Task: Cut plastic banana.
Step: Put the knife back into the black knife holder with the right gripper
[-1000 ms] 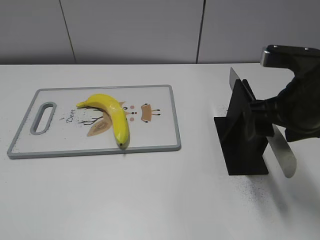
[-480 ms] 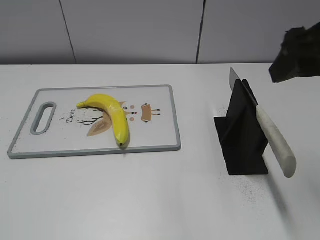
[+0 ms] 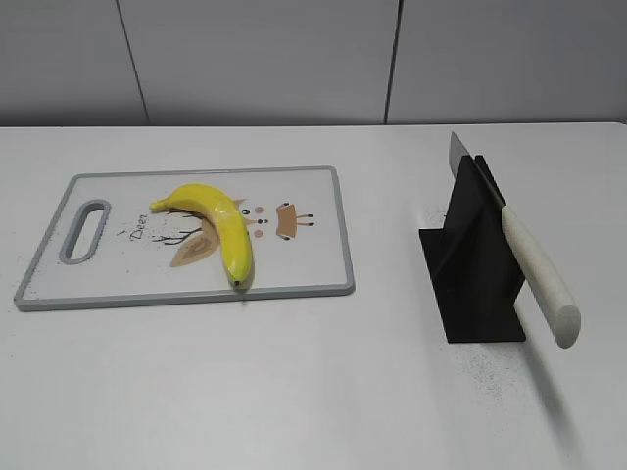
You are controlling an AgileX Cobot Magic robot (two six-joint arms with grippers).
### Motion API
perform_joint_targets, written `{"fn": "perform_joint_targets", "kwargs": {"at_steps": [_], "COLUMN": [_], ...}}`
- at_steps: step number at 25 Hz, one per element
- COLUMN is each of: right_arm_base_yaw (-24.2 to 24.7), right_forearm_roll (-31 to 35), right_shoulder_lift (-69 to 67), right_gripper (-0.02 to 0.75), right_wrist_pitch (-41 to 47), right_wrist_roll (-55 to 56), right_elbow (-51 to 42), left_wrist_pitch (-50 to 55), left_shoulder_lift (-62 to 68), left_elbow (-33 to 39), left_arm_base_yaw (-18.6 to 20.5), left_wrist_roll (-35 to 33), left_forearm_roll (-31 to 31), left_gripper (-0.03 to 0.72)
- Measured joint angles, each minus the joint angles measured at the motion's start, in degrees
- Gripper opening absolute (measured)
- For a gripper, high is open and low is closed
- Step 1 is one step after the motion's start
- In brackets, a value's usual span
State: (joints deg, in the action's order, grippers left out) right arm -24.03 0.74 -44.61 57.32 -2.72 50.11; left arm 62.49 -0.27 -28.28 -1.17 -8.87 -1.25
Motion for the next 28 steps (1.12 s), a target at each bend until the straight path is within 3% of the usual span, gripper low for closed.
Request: {"fn": "perform_joint_targets", "kwargs": {"at_steps": [11, 28], "right_arm_base_yaw": [0.00, 0.00], "right_forearm_roll": [0.05, 0.05], "right_shoulder_lift": [25.81, 44.52], "right_gripper": [0.596, 0.579], "right_wrist_pitch": [-1.14, 2.84], "right_wrist_roll": [-0.07, -0.07], "right_elbow": [-19.03, -21.55], "left_wrist_pitch": [0.00, 0.05], "left_shoulder_lift": [0.00, 0.00], "left_elbow": [0.00, 0.00], "left_arm_base_yaw": [0.00, 0.00], "left_wrist_roll": [0.00, 0.00], "left_forearm_roll": [0.00, -0.06], "left_gripper": [0.492, 0.490]}}
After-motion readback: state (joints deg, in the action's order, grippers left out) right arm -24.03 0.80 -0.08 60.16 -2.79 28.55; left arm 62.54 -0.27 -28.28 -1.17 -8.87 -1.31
